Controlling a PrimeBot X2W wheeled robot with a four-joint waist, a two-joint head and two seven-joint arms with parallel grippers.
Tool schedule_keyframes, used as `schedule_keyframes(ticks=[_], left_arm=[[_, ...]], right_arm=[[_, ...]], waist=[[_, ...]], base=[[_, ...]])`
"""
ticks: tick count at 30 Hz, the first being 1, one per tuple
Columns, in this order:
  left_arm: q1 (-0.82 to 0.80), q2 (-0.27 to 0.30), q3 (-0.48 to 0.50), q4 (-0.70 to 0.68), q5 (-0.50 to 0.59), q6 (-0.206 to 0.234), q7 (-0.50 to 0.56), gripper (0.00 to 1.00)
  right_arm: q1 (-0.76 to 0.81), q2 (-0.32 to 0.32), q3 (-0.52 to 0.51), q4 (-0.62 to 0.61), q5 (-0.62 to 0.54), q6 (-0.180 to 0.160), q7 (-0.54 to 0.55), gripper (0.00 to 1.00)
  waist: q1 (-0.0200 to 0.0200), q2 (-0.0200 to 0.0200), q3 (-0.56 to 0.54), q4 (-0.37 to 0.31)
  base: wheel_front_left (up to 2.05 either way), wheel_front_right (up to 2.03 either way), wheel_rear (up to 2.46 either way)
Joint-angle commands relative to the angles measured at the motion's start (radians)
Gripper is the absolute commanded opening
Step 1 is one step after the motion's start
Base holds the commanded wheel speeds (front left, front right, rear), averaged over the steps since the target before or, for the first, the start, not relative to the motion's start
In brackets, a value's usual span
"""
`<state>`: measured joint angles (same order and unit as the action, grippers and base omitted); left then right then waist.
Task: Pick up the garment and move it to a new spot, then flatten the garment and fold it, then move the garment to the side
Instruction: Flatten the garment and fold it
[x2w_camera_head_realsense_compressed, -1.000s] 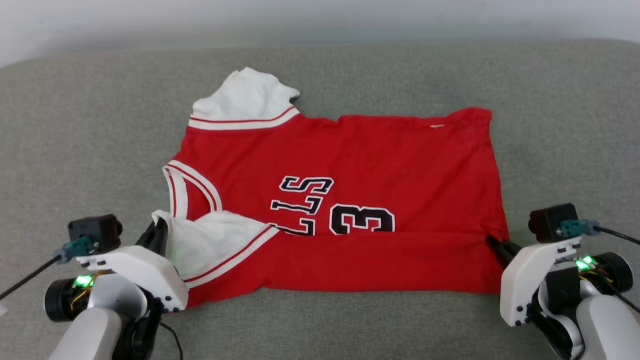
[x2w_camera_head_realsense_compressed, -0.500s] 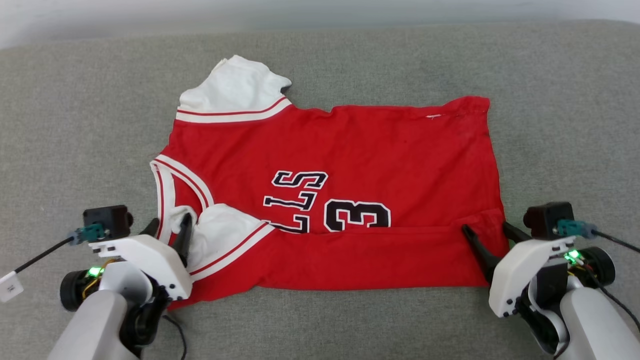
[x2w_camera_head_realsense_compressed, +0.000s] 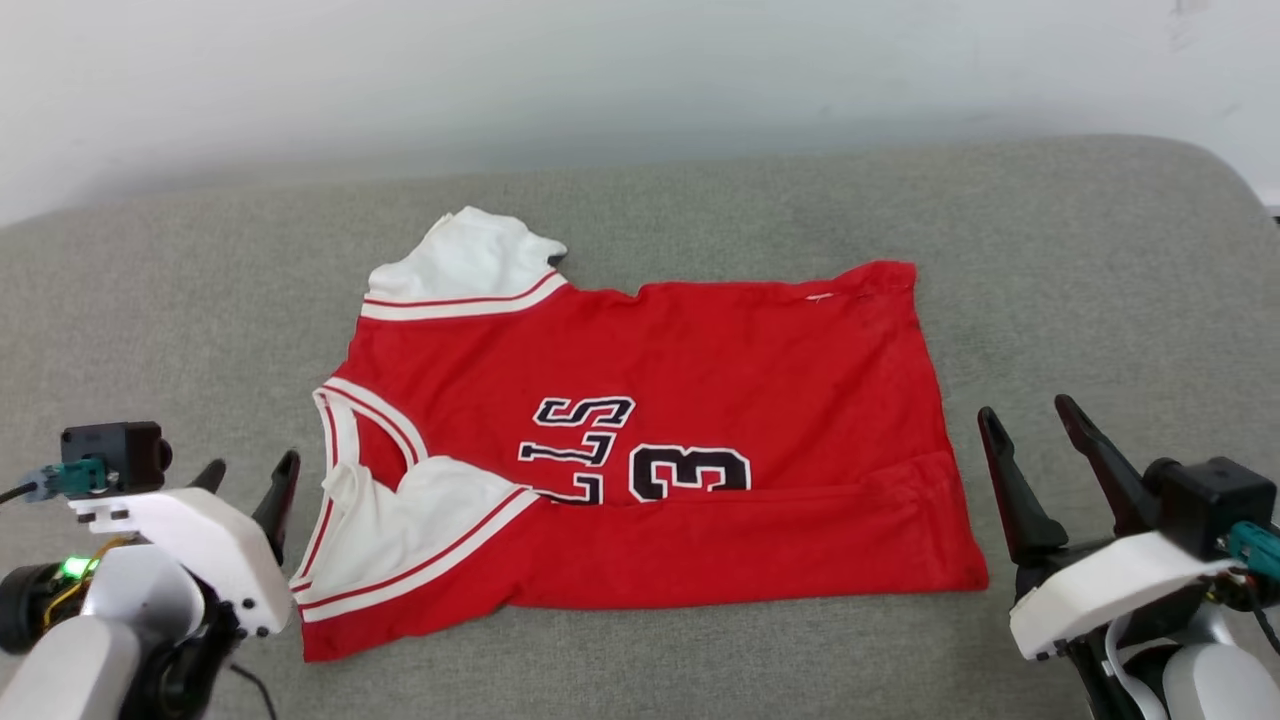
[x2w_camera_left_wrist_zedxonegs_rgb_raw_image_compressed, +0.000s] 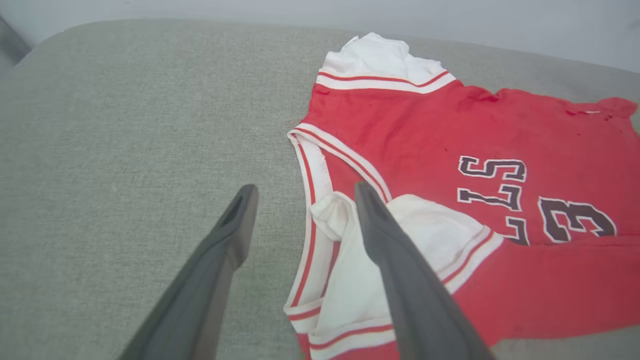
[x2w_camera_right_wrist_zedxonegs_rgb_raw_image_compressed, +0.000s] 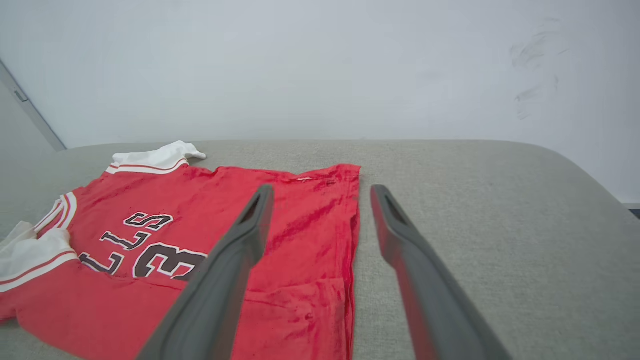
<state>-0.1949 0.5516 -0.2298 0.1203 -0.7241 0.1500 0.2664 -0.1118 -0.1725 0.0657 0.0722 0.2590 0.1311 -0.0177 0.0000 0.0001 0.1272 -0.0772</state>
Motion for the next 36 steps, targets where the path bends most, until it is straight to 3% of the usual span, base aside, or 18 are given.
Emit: schedule_keyframes(ticks=[1,6,11,17,25,26,27,28,29,36], left_arm=[[0.029,0.024,0.001,-0.031,-0.014,0.006,0.042,1.0],[0.09,0.113,-0.004,-0.135,-0.06,0.006,0.214,1.0],[0.154,0.156,0.01,-0.193,-0.127,0.049,0.345,1.0],[0.19,0.154,0.021,-0.167,-0.169,0.081,0.397,1.0],[0.164,0.104,-0.003,-0.058,-0.216,0.067,0.429,1.0],[0.166,0.093,-0.012,-0.048,-0.224,0.059,0.436,0.82],[0.165,0.081,-0.016,-0.039,-0.233,0.05,0.437,0.42],[0.163,0.074,-0.02,-0.031,-0.237,0.042,0.436,0.11],[0.161,0.07,-0.023,-0.024,-0.238,0.039,0.43,0.0],[0.128,0.079,0.01,-0.06,-0.211,0.008,0.342,0.0]], right_arm=[[0.023,0.016,-0.016,-0.035,-0.014,-0.001,0.004,1.0],[0.075,0.057,-0.042,-0.15,-0.041,-0.001,0.037,1.0],[0.097,0.083,-0.051,-0.222,-0.05,-0.001,0.05,1.0],[0.076,0.098,-0.051,-0.248,-0.047,-0.001,0.042,1.0],[0.053,0.106,-0.048,-0.241,-0.036,-0.001,0.048,1.0],[0.052,0.106,-0.049,-0.241,-0.033,-0.001,0.048,1.0],[0.052,0.106,-0.052,-0.239,-0.03,-0.001,0.05,1.0],[0.054,0.106,-0.057,-0.235,-0.025,-0.001,0.055,1.0],[0.054,0.102,-0.06,-0.233,-0.022,-0.001,0.058,1.0],[0.065,0.064,-0.091,-0.21,0.032,-0.001,0.152,1.0]], waist=[[0.0,-0.0001,-0.024,-0.016],[0.0,-0.0001,-0.033,-0.041],[0.0,-0.0001,-0.002,-0.072],[0.0,-0.0001,0.065,-0.1],[0.0,-0.0001,0.118,-0.121],[0.0,-0.0001,0.119,-0.122],[0.0,-0.0001,0.119,-0.122],[0.0,-0.0001,0.117,-0.122],[0.0,-0.0001,0.114,-0.121],[0.0,-0.0001,0.08,-0.09]], base=[[0.0,0.0,0.0],[0.0,0.0,0.0],[0.0,0.0,0.0],[0.0,0.0,0.0],[0.0,0.0,0.0],[0.0,0.0,0.0],[0.0,0.0,0.0],[0.0,0.0,0.0],[0.0,0.0,0.0],[0.0,0.0,0.0]])
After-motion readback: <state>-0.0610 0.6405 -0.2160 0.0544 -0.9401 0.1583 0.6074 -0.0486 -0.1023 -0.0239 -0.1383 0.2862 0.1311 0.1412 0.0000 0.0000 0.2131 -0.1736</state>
